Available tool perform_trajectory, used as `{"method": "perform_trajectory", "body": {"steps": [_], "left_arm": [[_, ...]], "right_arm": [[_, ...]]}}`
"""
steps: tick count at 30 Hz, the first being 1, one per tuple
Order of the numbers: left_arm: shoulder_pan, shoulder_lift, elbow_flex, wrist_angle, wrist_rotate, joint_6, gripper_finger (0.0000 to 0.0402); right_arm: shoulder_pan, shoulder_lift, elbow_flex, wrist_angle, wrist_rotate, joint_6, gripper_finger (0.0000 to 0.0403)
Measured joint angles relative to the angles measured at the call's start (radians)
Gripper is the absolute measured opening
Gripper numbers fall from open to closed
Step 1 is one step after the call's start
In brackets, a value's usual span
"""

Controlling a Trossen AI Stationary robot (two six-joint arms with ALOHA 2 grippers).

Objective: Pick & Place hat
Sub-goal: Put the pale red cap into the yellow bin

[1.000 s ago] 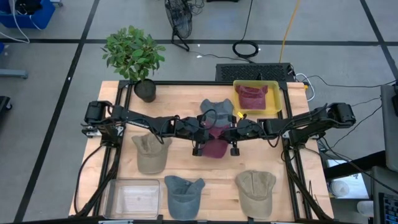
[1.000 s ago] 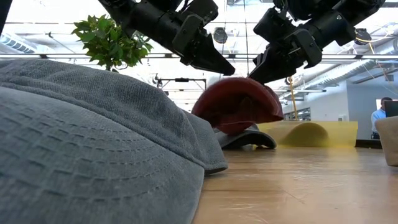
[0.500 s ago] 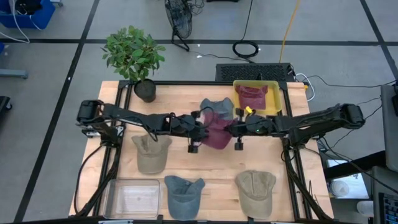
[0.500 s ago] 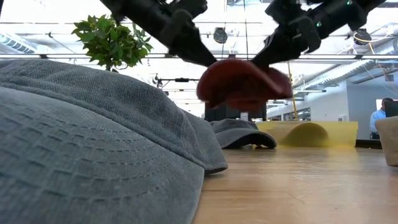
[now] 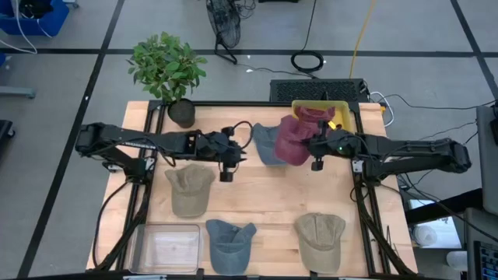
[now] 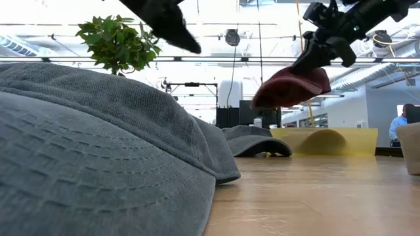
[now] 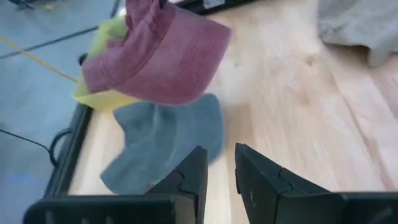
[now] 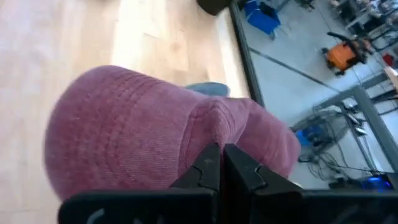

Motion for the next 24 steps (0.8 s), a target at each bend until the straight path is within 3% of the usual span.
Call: {"method": "perform_trajectory", "body": {"steps": [2, 16, 21, 24], "left_arm": [[0.009, -0.021, -0.006, -0.058, -0.001, -0.005, 0.0088], [0.044, -0.034, -0.036, -0.034, -0.002, -0.013, 0.0088], [0.044, -0.034, -0.036, -0.026, -0.002, -0.011, 0.0088], [0.044, -0.034, -0.036, -0.026, -0.001, -0.011, 0.0088]], "right_arm": [[-0.041, -0.009, 0.0, -0.003, -0.018, -0.006, 0.0], [-0.317, 0.013, -0.008, -0.056, -0.024, -0.122, 0.0], [-0.395, 0.03, -0.033, -0.052, -0.197, -0.182, 0.0], [-0.447, 0.038, -0.04, -0.049, -0.227, -0.224, 0.0]]}}
